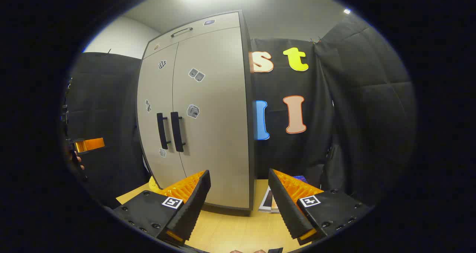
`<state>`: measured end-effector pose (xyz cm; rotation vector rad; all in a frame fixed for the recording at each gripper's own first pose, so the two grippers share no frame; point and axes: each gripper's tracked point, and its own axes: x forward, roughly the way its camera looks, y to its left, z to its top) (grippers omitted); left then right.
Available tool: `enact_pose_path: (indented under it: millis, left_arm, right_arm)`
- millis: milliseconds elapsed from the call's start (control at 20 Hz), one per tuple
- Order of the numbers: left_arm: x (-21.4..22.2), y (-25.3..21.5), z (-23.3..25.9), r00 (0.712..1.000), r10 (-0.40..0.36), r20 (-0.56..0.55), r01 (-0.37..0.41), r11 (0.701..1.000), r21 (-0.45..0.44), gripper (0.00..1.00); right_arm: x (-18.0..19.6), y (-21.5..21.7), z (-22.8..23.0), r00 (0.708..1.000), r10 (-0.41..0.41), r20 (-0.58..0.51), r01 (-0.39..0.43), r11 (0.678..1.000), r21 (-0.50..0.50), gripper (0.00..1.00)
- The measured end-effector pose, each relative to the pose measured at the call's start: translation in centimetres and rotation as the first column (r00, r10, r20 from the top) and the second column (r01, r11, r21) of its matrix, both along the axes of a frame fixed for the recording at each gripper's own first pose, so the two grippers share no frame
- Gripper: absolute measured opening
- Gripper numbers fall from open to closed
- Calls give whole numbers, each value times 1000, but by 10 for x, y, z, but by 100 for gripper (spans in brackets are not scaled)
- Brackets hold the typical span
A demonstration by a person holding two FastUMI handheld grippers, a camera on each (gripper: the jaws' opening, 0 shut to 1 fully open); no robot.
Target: Open the right door of the double-door shoe cabinet with the right hand, and open the left door with the left hand.
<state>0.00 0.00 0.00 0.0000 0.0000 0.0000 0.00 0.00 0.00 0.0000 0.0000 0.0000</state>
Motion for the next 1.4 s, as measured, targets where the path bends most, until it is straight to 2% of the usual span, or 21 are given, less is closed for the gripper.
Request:
enact_pose_path:
  millis: [150,250,350,450,600,750,1000,1150,1200,1250,1300,1400]
  left_arm:
    - [6,4,6,999,-27,35,28,999,-42,95]
    - [12,17,5,998,2,57,3,996,-86,98]
    - [18,23,-2,999,-3,43,10,989,-149,98]
    - [23,31,-9,999,-26,30,31,985,-171,98]
    - [26,46,-28,998,-62,-1,62,996,-67,97]
    - [20,53,-39,996,-86,14,85,996,28,97]
    - [18,47,-56,989,-146,12,146,989,-25,97]
    - [20,46,-73,984,-179,-14,178,983,-41,97]
    - [19,48,-77,983,-182,-24,181,983,-38,97]
    - [18,52,-81,983,-183,-33,181,983,-34,98]
    - [17,54,-83,982,-184,-38,183,983,-33,97]
    - [15,59,-84,982,-185,-37,184,982,-36,97]
  right_arm:
    - [4,20,12,999,-35,29,35,999,22,98]
    - [8,38,18,998,-48,42,46,998,45,98]
    - [13,53,27,997,-58,58,54,996,69,98]
    - [19,69,40,995,-55,81,47,994,100,98]
    - [22,86,47,995,-56,87,46,992,113,98]
    - [22,96,45,992,-78,98,68,992,106,98]
    - [28,115,54,990,-86,110,73,990,119,98]
    - [34,123,71,984,-94,151,81,993,91,98]
    - [37,127,76,983,-94,161,81,993,84,92]
    - [40,132,81,982,-89,169,77,994,77,92]
    - [43,138,87,981,-83,178,72,995,67,98]
    - [51,146,99,976,-77,203,70,997,42,98]
